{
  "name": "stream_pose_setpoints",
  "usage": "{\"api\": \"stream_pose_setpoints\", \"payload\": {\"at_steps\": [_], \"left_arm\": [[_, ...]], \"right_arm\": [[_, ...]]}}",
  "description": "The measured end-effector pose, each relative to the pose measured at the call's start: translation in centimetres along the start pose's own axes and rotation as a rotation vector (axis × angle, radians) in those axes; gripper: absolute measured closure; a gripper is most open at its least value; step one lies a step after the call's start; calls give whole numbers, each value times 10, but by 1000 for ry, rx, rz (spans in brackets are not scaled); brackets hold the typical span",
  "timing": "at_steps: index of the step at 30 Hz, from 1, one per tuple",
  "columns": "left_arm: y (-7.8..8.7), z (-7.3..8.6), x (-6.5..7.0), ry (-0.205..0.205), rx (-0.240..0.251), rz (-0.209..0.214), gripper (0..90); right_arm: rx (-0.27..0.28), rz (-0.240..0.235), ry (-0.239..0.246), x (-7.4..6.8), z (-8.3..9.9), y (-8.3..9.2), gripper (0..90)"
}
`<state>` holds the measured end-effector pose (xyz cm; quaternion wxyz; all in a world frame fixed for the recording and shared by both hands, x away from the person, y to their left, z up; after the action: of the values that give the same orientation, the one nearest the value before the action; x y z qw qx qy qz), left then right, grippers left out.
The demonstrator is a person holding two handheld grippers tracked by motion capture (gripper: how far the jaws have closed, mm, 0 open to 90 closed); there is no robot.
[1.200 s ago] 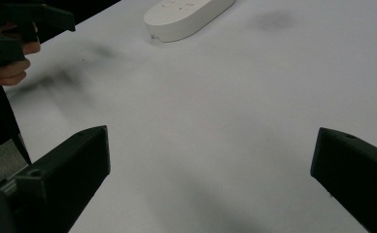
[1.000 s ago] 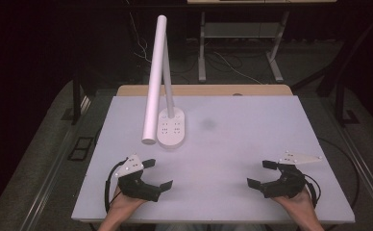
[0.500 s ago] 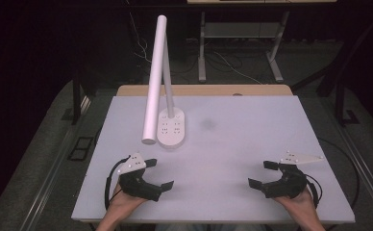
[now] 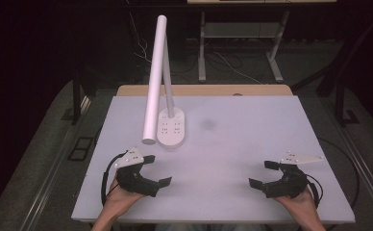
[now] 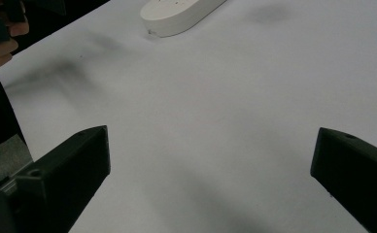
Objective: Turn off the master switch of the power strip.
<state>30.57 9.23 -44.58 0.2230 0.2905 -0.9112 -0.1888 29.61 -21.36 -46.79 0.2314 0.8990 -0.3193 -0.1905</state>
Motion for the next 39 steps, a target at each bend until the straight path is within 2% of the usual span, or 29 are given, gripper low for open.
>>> {"api": "stream_pose_setpoints", "payload": {"at_steps": [17,24,39], "left_arm": [[10,-23,-19,31,3,-4,0],[12,-32,-26,37,4,2,0],[10,-53,-42,26,-15,-17,3]], "right_arm": [[7,19,4,3,0,2,0],[40,46,-13,8,-3,6,0],[23,40,-19,8,0,6,0]]}}
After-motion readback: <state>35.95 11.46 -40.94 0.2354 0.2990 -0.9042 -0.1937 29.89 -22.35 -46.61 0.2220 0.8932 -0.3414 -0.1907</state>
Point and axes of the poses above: each handheld gripper's, and its own axes: y roughly backward along the jaws, z roughly out of its underside, x roughly to its right, the point moved 10 cm from there along -y, roughly forward along the jaws, and after that the axes turned 7 degrees about y, right-handed, at the moved point
